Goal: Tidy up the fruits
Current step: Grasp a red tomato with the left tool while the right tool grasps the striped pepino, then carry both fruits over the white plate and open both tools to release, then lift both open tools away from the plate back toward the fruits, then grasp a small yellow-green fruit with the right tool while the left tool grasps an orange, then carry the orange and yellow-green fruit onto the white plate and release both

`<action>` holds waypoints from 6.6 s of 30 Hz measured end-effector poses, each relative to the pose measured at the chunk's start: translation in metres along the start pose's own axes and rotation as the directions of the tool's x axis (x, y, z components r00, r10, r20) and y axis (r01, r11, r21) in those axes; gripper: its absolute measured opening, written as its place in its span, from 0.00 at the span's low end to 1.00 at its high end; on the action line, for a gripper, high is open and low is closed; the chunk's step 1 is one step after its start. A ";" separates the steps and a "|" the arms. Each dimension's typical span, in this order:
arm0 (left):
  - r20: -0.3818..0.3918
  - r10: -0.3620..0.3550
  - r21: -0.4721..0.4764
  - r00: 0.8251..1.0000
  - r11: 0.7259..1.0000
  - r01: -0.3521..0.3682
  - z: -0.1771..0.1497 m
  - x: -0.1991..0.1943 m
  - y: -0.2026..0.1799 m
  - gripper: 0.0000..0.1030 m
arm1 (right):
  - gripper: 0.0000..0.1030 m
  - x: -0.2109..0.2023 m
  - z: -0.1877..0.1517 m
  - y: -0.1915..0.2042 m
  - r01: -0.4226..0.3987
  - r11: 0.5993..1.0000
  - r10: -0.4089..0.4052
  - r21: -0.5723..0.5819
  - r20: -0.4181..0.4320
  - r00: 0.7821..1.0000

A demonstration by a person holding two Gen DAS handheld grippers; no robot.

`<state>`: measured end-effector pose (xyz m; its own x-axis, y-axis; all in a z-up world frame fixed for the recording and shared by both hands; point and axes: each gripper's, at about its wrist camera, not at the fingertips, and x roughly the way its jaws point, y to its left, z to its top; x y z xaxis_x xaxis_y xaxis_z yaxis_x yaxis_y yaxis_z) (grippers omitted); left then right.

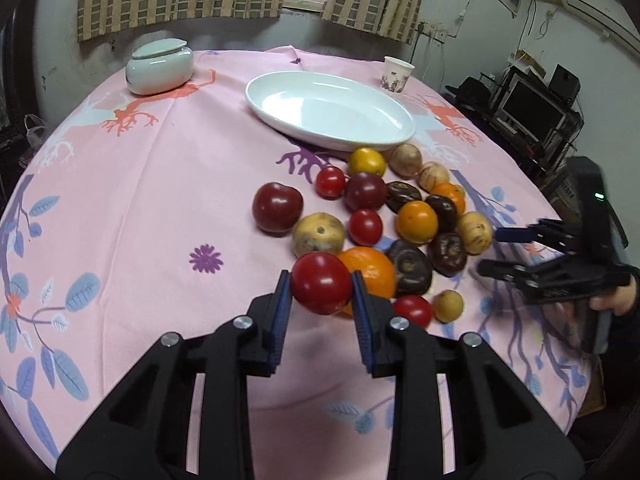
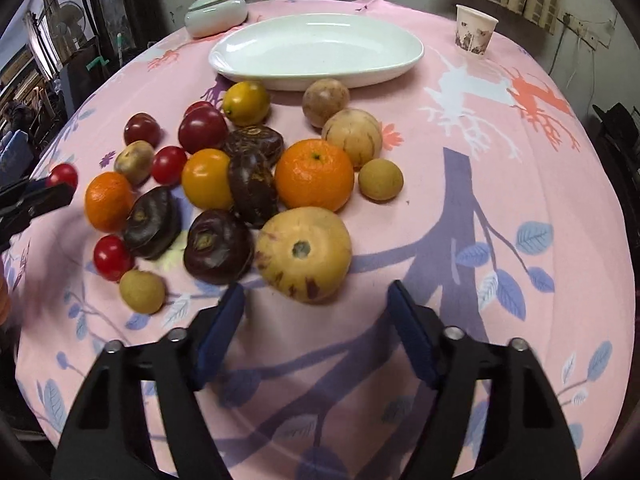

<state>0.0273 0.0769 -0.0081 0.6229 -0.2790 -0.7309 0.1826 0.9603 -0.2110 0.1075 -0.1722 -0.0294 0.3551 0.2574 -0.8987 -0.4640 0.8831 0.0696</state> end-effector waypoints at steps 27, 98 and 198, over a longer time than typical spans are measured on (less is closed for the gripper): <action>0.010 0.032 0.105 0.999 0.994 -0.033 0.074 0.002 -0.024 0.29 | 0.45 -0.073 0.088 -0.020 -0.001 0.999 0.014 -0.046 0.282 0.959; -0.086 0.087 0.004 0.992 0.996 -0.087 0.010 0.031 -0.012 0.91 | 0.66 -0.016 -0.014 0.094 -0.191 0.934 0.211 -0.302 0.037 0.977; 0.052 0.036 0.036 0.998 0.999 -0.038 0.130 0.041 -0.023 0.45 | 0.27 -0.039 0.116 -0.001 -0.059 0.990 0.098 -0.126 0.332 0.938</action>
<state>0.1479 0.0435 0.0514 0.6675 -0.2437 -0.7036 0.1859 0.9695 -0.1595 0.1883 -0.1379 0.0562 0.5571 0.4581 -0.6927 -0.5824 0.8101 0.0674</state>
